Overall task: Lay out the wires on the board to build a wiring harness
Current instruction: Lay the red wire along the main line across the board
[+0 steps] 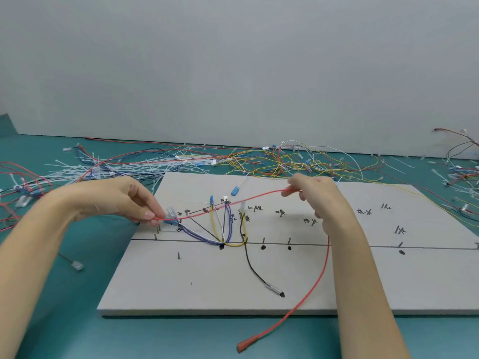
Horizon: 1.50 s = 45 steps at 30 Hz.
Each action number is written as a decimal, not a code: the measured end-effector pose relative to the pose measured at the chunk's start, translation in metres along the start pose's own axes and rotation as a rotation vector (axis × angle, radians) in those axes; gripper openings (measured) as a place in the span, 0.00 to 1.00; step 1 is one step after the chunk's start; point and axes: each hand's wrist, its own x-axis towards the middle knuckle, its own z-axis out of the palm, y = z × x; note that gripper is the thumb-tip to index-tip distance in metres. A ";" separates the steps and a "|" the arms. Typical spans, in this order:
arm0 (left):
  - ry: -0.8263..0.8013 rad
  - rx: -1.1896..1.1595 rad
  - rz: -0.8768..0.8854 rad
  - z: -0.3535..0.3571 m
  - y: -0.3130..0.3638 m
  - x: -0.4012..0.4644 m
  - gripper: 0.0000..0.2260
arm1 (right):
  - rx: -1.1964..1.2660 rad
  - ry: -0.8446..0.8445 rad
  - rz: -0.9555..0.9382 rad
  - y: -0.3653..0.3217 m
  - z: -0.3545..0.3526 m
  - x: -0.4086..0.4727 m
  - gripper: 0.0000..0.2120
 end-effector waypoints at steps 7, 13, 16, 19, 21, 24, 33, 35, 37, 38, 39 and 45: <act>0.053 -0.049 -0.047 -0.004 -0.005 0.001 0.15 | -0.335 -0.105 0.048 0.015 0.006 0.010 0.10; 0.076 -0.010 -0.010 0.007 0.005 0.002 0.19 | -0.612 -0.004 -0.065 0.014 0.022 0.009 0.05; 0.082 0.004 -0.010 0.010 0.006 0.003 0.16 | -0.449 -0.065 -0.222 0.006 0.035 0.001 0.03; 0.085 0.003 -0.009 0.011 0.005 0.005 0.15 | -0.236 -0.263 -0.382 -0.003 0.052 -0.012 0.02; 0.084 0.002 -0.010 0.011 0.004 0.006 0.15 | -0.230 -0.361 -0.450 -0.006 0.066 -0.021 0.03; 0.077 -0.001 -0.011 0.010 0.003 0.006 0.13 | -0.398 -0.410 -0.518 -0.004 0.086 -0.026 0.02; 0.076 0.022 -0.012 0.011 0.001 0.007 0.15 | -0.569 -0.279 -0.555 0.002 0.098 -0.027 0.10; 0.077 0.044 -0.014 0.011 0.002 0.007 0.18 | -0.565 -0.273 -0.557 0.003 0.100 -0.027 0.09; 0.052 0.043 -0.025 0.010 0.002 0.006 0.20 | -0.541 -0.278 -0.547 0.004 0.099 -0.026 0.08; 0.030 0.042 -0.030 0.009 0.002 0.005 0.20 | -0.513 -0.284 -0.538 0.004 0.097 -0.025 0.08; 0.010 0.037 -0.036 0.009 0.002 0.004 0.20 | -0.480 -0.290 -0.532 0.003 0.096 -0.024 0.07; -0.040 -0.029 -0.086 0.003 -0.001 0.000 0.16 | -0.379 -0.272 -0.555 -0.001 0.094 -0.027 0.06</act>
